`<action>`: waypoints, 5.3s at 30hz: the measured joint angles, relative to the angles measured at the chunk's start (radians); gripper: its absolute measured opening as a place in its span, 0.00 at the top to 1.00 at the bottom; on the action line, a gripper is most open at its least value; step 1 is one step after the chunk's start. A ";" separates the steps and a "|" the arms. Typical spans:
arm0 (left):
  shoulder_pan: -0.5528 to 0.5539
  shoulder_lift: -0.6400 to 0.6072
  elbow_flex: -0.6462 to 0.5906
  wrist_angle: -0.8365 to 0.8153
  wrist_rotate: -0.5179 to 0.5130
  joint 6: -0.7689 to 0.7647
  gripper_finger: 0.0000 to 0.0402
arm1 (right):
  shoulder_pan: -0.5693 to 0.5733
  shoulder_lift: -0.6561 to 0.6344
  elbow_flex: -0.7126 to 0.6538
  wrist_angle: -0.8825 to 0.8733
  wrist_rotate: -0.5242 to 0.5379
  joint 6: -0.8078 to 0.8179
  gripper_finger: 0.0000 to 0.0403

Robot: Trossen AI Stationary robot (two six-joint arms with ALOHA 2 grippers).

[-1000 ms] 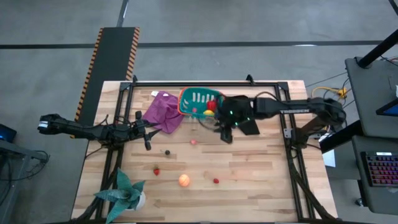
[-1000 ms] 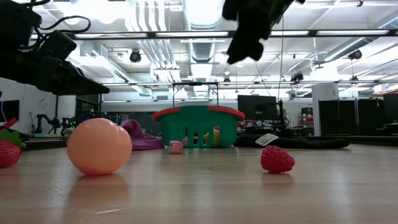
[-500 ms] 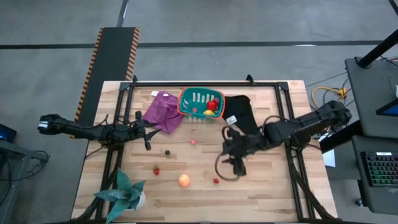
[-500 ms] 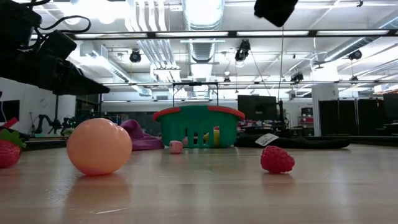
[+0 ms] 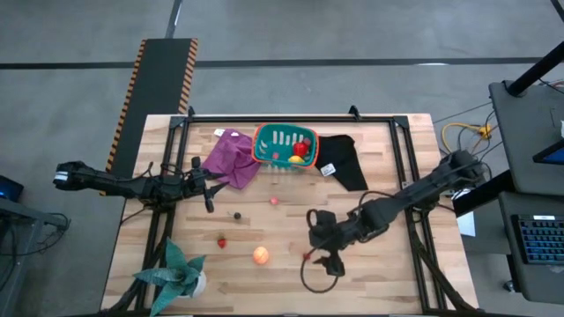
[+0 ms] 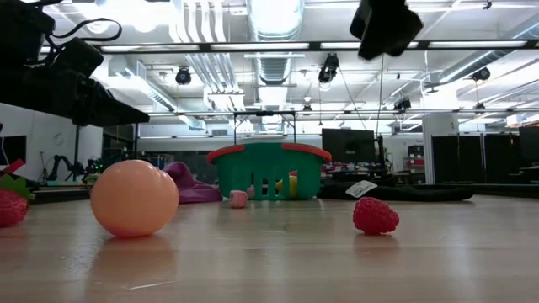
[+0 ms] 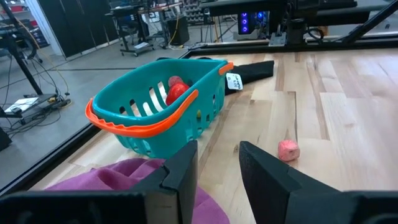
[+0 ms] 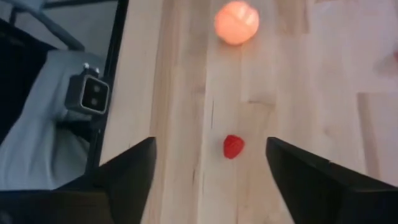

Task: Pick and placing Produce into tupperware
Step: Put the red raspberry into the blue bin

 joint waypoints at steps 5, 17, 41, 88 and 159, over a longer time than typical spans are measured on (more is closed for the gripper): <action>0.000 0.000 0.000 0.000 0.000 -0.001 0.74 | 0.002 0.063 0.000 0.028 0.009 0.005 0.18; 0.000 0.000 0.000 0.003 0.000 -0.001 0.74 | 0.004 0.203 0.000 0.056 0.092 0.042 0.20; 0.000 0.002 0.000 -0.001 0.000 0.000 0.74 | 0.042 0.374 0.002 0.153 0.138 0.106 0.20; 0.000 0.002 0.000 -0.001 0.000 0.000 0.74 | 0.052 0.334 -0.002 0.108 0.110 0.076 0.79; 0.000 0.002 0.000 -0.002 0.000 0.001 0.74 | 0.048 0.271 0.001 0.321 0.155 -0.206 0.82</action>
